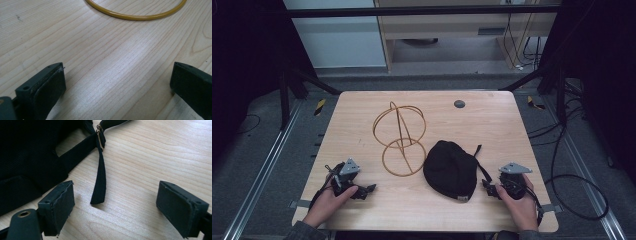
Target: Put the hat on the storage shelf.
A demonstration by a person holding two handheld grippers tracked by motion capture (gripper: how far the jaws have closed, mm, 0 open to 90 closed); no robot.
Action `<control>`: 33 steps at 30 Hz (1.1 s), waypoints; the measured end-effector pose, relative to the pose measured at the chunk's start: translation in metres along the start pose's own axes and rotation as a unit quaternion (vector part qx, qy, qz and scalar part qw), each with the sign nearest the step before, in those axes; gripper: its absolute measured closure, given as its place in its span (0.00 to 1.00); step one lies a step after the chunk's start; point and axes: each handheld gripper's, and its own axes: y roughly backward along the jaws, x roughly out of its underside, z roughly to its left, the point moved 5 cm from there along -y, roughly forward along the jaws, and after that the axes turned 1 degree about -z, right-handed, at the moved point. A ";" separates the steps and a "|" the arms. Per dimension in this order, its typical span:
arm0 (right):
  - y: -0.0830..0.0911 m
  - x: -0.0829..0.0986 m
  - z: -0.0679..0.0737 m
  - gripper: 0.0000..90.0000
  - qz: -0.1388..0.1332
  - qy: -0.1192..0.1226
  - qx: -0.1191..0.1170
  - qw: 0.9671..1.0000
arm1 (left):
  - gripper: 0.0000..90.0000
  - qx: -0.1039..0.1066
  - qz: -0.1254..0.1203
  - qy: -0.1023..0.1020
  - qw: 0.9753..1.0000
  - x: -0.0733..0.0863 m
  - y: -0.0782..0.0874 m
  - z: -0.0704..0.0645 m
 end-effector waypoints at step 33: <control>0.055 -0.069 0.037 0.16 0.033 0.127 0.008 0.991 | 0.00 -0.002 -0.003 0.004 1.000 0.001 0.000 -0.002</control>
